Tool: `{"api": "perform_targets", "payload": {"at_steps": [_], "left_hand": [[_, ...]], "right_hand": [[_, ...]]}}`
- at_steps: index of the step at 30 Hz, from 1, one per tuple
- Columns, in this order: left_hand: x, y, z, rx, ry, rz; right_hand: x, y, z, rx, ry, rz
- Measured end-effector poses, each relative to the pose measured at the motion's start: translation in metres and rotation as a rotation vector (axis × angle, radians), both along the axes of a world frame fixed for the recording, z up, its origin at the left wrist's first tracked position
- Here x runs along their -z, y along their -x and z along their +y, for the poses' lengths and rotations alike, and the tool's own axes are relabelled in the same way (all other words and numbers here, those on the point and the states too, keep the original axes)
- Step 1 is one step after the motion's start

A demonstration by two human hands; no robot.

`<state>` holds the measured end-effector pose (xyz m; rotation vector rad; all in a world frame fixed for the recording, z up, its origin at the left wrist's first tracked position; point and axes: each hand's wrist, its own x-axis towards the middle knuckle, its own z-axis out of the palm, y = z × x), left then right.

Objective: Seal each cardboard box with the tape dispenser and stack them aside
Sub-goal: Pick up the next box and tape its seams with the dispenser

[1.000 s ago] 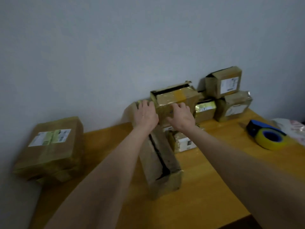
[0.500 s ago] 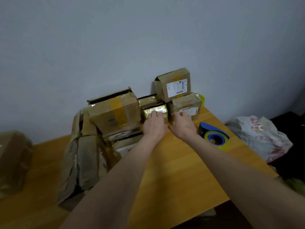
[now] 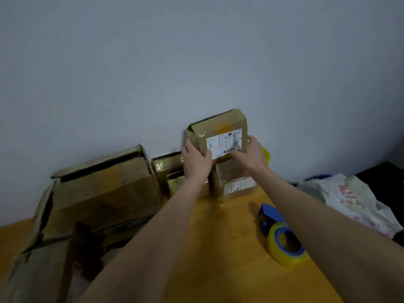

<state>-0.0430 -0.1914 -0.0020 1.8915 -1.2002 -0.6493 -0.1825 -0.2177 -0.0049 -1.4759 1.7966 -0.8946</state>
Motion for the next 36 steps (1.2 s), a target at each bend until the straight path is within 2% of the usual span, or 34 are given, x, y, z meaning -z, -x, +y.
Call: {"api": "perform_targets", "payload": {"at_steps": [5,10,13,16,18,22,27,36], "left_hand": [[-0.001,-0.003,-0.045,-0.064,-0.027,0.176],[-0.005,0.001,-0.065,-0.065,-0.003,0.370],[-0.014,0.009,-0.060,-0.111,0.151,0.340],[-0.028,0.018,-0.052,-0.189,0.282,0.402],[-0.037,0.025,-0.039,-0.239,0.340,0.400],[-0.039,0.037,0.003,-0.385,0.358,0.228],[-0.020,0.049,0.077,-0.545,0.241,0.142],[0.070,0.066,0.195,-0.591,-0.013,0.029]], "right_hand": [[-0.007,0.013,-0.063,0.067,-0.039,-0.174],[-0.014,0.015,-0.087,-0.094,-0.123,-0.386],[-0.022,0.020,-0.086,-0.044,0.015,-0.489],[-0.039,0.027,-0.082,-0.005,0.128,-0.561],[-0.050,0.031,-0.076,0.018,0.161,-0.544],[-0.056,0.047,-0.048,-0.035,0.151,-0.461],[-0.030,0.070,0.022,-0.234,0.036,-0.348],[0.064,0.101,0.118,-0.490,-0.199,-0.157]]}}
